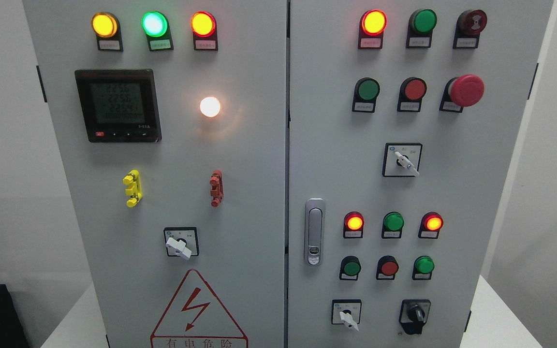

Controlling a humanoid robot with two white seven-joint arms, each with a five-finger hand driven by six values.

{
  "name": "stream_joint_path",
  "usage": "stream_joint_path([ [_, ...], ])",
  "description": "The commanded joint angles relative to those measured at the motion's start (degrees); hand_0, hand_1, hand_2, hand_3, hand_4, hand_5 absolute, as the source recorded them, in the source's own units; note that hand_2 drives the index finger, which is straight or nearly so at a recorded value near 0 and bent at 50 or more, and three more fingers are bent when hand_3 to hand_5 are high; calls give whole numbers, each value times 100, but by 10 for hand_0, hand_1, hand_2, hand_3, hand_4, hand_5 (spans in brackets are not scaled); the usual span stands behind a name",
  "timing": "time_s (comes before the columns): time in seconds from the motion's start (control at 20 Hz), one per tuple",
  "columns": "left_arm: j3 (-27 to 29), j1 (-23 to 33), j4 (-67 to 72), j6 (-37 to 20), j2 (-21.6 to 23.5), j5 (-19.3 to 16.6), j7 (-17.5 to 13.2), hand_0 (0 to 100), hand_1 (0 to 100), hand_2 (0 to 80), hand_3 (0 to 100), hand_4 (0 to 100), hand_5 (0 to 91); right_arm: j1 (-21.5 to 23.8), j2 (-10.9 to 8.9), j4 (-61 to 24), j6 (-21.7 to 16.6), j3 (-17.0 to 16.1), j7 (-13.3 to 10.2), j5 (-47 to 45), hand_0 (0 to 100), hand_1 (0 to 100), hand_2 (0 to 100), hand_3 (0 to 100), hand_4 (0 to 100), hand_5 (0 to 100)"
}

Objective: Trip black knob to open circuit

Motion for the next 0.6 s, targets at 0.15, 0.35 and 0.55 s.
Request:
stream_joint_path([
  [0.15, 7, -23, -1, -10, -9, 14, 1, 120, 389, 0, 0, 0, 0, 152, -14, -568, -114, 54, -21, -11, 391, 721, 0, 1000, 943, 848],
  [0.35, 7, -14, -1, -10, -9, 14, 1, 120, 389, 0, 0, 0, 0, 319, -23, -1008, -114, 54, -21, -11, 402, 725, 0, 1000, 944, 852],
  [0.55, 7, -23, -1, -10, -9, 14, 1, 120, 389, 0, 0, 0, 0, 425, -23, -1377, -114, 54, -21, -11, 431, 734, 0, 1000, 942, 850],
])
